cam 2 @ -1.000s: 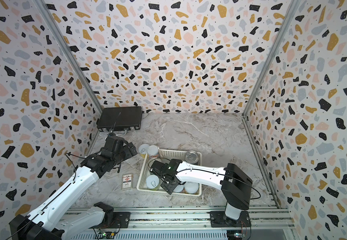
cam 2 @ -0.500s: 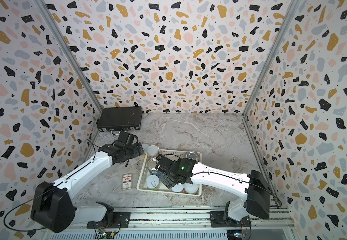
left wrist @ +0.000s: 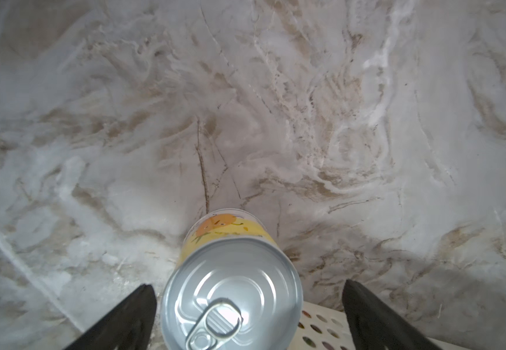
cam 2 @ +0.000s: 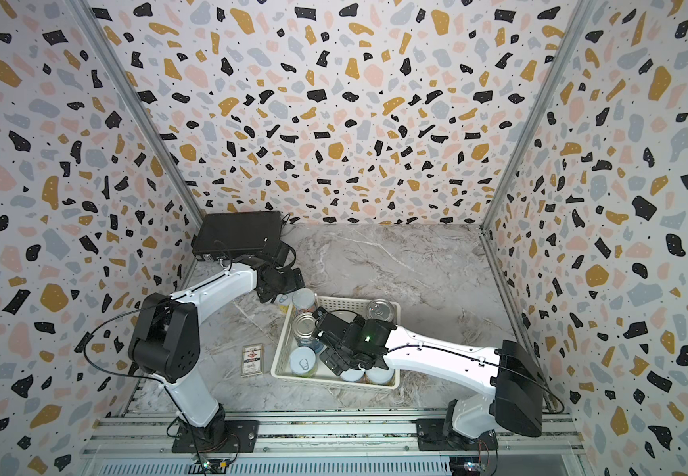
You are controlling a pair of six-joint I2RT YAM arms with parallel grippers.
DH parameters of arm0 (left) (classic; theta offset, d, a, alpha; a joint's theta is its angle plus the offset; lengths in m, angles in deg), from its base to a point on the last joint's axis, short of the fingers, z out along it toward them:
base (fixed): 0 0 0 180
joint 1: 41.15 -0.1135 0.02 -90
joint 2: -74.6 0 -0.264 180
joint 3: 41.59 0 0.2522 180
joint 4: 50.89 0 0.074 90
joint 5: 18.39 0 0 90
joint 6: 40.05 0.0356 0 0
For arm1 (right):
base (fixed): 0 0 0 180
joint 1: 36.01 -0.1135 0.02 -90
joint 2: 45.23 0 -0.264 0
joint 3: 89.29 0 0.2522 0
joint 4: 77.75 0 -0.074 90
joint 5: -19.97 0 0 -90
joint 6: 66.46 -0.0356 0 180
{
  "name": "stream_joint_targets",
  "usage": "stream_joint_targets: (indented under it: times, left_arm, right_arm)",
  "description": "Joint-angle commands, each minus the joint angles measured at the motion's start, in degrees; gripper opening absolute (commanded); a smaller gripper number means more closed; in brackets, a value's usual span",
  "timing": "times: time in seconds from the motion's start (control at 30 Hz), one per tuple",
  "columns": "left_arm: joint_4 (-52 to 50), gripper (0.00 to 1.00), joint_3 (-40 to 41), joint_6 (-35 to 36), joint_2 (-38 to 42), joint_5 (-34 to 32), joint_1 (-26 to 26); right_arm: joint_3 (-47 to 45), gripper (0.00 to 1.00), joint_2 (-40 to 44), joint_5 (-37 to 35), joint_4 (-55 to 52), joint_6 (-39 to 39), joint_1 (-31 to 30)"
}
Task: Put the canned food in the basket
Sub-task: Pick up the canned food from the center of the board.
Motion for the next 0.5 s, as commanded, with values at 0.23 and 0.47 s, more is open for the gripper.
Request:
stream_joint_targets:
  times: [0.23,0.47]
  left_arm:
    - [-5.56,1.0,-3.28,1.58,-2.77,1.88,-0.16]
    - [-10.65,1.0,-5.34,0.23,-5.56,3.27,-0.11]
  right_arm:
    - [-0.08,1.0,0.46,0.09,0.12,0.12,-0.04]
    - [-0.1,1.0,-0.09,0.03,-0.22,0.03,-0.04]
